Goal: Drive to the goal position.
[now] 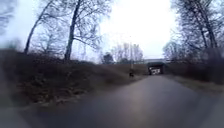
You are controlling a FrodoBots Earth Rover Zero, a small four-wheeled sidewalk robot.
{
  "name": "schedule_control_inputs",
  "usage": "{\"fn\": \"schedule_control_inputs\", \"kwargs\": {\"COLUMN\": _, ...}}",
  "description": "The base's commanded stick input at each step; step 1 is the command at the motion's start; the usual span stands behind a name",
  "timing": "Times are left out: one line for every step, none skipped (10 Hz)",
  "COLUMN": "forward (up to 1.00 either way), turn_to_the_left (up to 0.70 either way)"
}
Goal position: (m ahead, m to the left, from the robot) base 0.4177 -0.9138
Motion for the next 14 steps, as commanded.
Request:
{"fn": "schedule_control_inputs", "kwargs": {"forward": 0.7, "turn_to_the_left": 0.1}}
{"fn": "schedule_control_inputs", "kwargs": {"forward": 0.7, "turn_to_the_left": 0.0}}
{"fn": "schedule_control_inputs", "kwargs": {"forward": 0.7, "turn_to_the_left": 0.0}}
{"fn": "schedule_control_inputs", "kwargs": {"forward": 0.7, "turn_to_the_left": 0.0}}
{"fn": "schedule_control_inputs", "kwargs": {"forward": 0.7, "turn_to_the_left": -0.02}}
{"fn": "schedule_control_inputs", "kwargs": {"forward": 0.7, "turn_to_the_left": -0.13}}
{"fn": "schedule_control_inputs", "kwargs": {"forward": 0.7, "turn_to_the_left": -0.14}}
{"fn": "schedule_control_inputs", "kwargs": {"forward": 0.7, "turn_to_the_left": -0.14}}
{"fn": "schedule_control_inputs", "kwargs": {"forward": 0.7, "turn_to_the_left": -0.14}}
{"fn": "schedule_control_inputs", "kwargs": {"forward": 0.7, "turn_to_the_left": -0.14}}
{"fn": "schedule_control_inputs", "kwargs": {"forward": 0.7, "turn_to_the_left": -0.14}}
{"fn": "schedule_control_inputs", "kwargs": {"forward": 0.7, "turn_to_the_left": -0.14}}
{"fn": "schedule_control_inputs", "kwargs": {"forward": 0.7, "turn_to_the_left": -0.14}}
{"fn": "schedule_control_inputs", "kwargs": {"forward": 0.7, "turn_to_the_left": -0.14}}
